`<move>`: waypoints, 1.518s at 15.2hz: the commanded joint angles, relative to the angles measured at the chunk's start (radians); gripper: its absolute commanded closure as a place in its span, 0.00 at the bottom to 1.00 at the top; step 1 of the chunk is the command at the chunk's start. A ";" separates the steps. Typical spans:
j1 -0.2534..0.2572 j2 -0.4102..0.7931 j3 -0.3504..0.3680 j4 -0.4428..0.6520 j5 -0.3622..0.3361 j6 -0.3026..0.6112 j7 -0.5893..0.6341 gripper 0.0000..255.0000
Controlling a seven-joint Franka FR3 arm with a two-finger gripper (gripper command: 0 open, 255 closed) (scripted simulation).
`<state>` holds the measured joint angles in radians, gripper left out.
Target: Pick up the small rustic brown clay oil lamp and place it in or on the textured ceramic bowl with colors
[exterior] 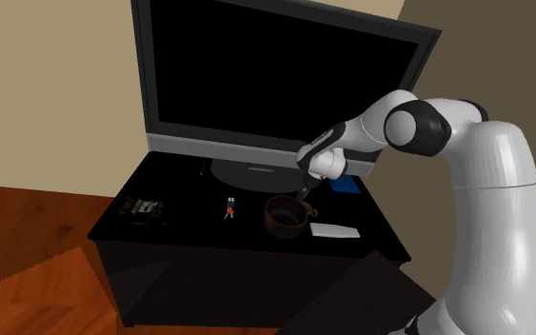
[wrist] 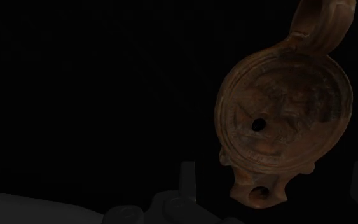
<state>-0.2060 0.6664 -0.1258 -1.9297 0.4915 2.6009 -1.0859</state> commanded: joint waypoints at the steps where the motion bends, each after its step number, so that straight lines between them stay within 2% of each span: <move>1: -0.003 0.025 0.008 0.011 0.008 0.016 -0.005 0.00; 10: -0.004 0.032 0.011 0.014 0.010 0.020 -0.006 0.00; 11: -0.004 0.032 0.011 0.014 0.010 0.020 -0.006 1.00; 20: -0.004 0.033 0.011 0.014 0.010 0.020 -0.006 1.00; 23: 0.005 -0.003 -0.001 0.001 -0.002 -0.003 0.006 1.00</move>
<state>-0.2035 0.6733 -0.1229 -1.9264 0.4938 2.6057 -1.0838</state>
